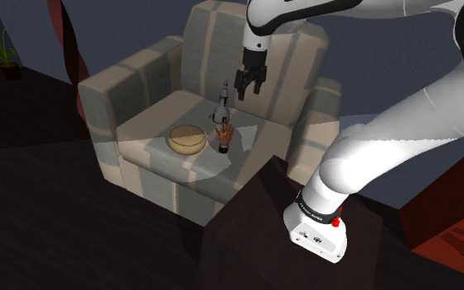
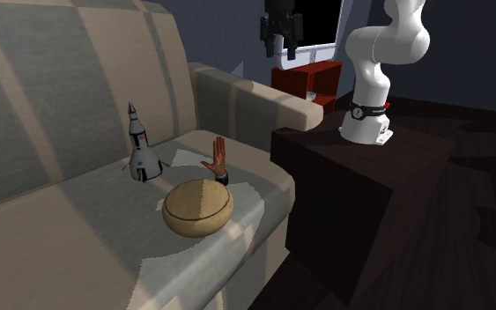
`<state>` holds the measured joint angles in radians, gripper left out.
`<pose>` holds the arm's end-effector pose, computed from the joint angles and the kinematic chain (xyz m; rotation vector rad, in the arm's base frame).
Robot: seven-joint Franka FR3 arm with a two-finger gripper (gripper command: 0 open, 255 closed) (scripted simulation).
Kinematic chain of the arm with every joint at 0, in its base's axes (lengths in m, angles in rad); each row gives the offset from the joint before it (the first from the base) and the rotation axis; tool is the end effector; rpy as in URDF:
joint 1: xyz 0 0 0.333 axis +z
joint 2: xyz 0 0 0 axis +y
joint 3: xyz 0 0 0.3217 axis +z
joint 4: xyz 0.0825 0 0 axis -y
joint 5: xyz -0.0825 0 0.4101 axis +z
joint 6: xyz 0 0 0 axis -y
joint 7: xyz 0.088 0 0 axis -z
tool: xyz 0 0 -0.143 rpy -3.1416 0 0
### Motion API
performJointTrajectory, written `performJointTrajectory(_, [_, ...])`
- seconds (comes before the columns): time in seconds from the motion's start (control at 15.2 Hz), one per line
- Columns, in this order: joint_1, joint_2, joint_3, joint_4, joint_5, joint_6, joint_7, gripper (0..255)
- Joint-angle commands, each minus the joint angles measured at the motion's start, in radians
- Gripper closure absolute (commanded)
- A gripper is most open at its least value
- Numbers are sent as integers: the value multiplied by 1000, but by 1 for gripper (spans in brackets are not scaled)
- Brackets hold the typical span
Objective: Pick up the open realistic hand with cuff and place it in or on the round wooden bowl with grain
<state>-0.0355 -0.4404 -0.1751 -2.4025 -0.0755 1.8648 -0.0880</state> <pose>0.4115 -0.0965 0.4251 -3.1178 0.1197 0.1572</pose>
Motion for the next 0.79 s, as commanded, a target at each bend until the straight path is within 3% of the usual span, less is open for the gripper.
performJointTrajectory(0.0, [0, 78, -22, 20, 8, 52, -26, 0])
performJointTrajectory(0.73, [-18, 523, -101, 207, 136, 249, -201, 0])
